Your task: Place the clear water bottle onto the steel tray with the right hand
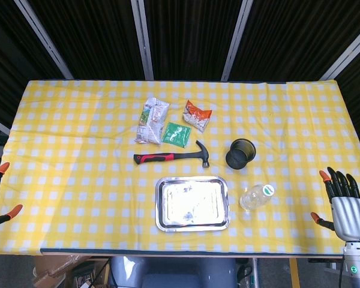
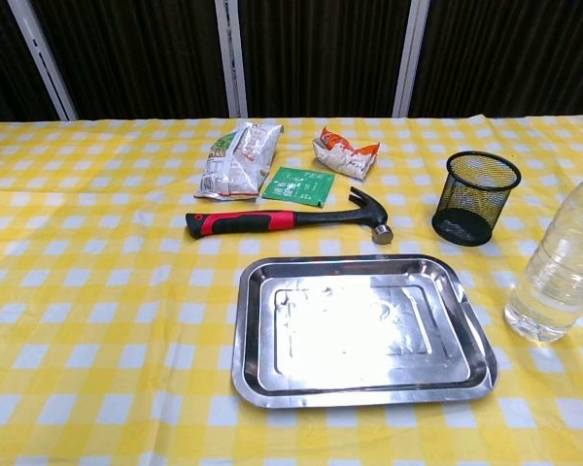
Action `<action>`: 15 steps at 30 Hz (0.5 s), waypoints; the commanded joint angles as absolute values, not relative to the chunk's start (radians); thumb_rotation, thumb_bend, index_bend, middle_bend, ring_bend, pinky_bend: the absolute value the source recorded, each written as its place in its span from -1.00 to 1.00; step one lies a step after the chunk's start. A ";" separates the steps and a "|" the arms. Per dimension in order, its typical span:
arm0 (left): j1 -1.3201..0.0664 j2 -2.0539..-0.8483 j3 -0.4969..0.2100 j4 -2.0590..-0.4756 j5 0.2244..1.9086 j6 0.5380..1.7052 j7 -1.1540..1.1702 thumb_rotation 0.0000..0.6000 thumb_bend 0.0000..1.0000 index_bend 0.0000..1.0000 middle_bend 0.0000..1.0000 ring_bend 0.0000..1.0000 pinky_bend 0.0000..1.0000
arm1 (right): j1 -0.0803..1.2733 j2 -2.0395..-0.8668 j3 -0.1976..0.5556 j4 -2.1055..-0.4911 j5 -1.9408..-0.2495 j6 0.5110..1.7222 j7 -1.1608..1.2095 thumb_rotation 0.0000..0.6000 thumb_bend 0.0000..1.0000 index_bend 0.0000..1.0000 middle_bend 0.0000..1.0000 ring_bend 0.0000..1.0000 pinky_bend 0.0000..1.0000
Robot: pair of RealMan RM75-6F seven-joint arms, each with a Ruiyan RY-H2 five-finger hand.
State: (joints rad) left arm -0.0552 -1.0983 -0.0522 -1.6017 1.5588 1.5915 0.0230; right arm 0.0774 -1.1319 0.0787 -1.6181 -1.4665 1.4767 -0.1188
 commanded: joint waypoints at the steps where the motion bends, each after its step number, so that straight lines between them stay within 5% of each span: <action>1: -0.056 -1.098 -0.052 -1.604 1.559 1.590 0.026 1.00 -0.62 -0.90 -1.00 -1.00 -1.00 | 0.076 -1.131 0.079 -1.619 -1.468 1.479 -0.117 1.00 -0.59 -0.85 -0.94 -1.00 -1.00; 15: -0.053 -1.096 -0.052 -1.607 1.569 1.603 0.019 1.00 -0.62 -0.90 -1.00 -1.00 -1.00 | 0.071 -1.121 0.074 -1.626 -1.478 1.486 -0.093 1.00 -0.59 -0.85 -0.94 -1.00 -1.00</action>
